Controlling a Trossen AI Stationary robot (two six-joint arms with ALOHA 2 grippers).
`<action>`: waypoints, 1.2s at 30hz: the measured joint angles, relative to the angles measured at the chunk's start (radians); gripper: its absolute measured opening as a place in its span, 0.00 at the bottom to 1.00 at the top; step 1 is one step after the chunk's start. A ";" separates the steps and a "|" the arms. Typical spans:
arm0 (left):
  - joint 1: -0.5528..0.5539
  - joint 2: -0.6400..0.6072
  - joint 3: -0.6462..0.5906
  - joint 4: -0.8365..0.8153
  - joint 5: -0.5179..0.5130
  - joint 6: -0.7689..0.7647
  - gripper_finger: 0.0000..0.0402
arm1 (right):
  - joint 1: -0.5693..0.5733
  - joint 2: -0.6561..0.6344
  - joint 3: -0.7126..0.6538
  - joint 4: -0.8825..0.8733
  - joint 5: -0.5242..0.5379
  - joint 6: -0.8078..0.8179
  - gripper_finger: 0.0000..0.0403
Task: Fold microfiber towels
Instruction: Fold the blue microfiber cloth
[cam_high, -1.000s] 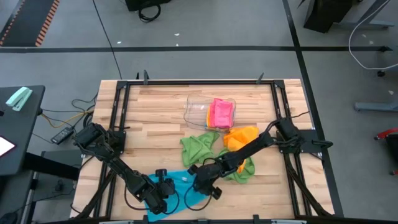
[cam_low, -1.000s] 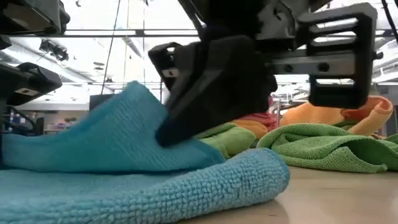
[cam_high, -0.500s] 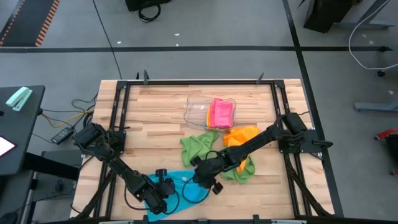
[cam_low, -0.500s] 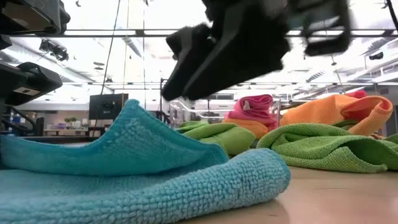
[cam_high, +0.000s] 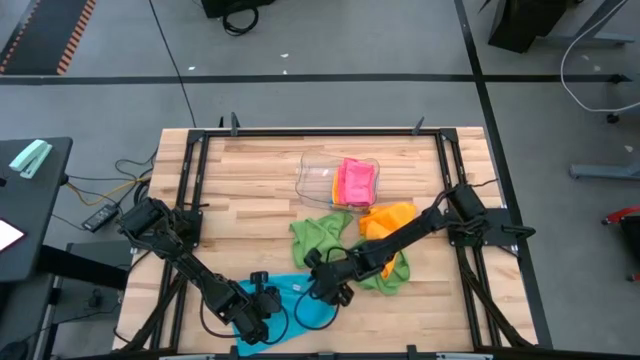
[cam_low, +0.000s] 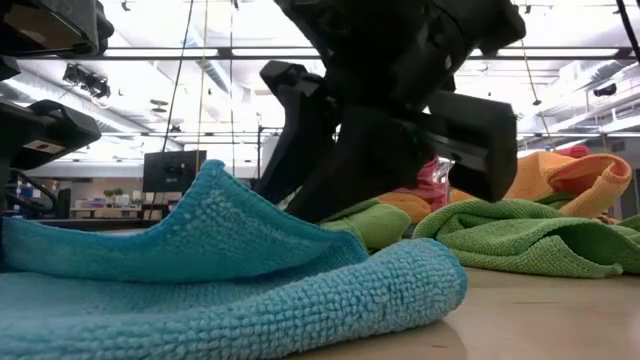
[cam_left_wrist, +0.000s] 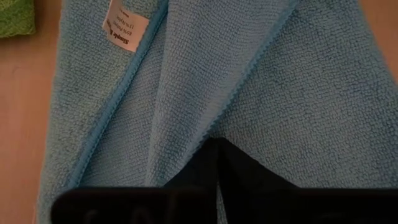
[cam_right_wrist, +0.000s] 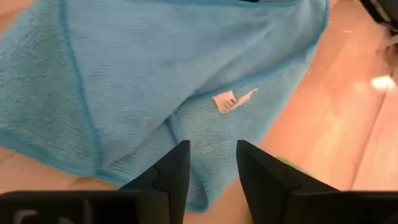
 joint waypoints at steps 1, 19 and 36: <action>0.000 0.000 0.000 0.000 0.000 0.000 0.03 | -0.004 0.000 0.000 0.002 0.001 -0.003 0.34; 0.000 0.000 0.000 0.002 0.000 -0.007 0.03 | -0.017 0.000 -0.056 0.046 0.009 -0.015 0.34; 0.000 0.000 0.000 0.003 0.000 -0.009 0.05 | -0.043 0.000 -0.056 0.054 -0.049 0.047 0.02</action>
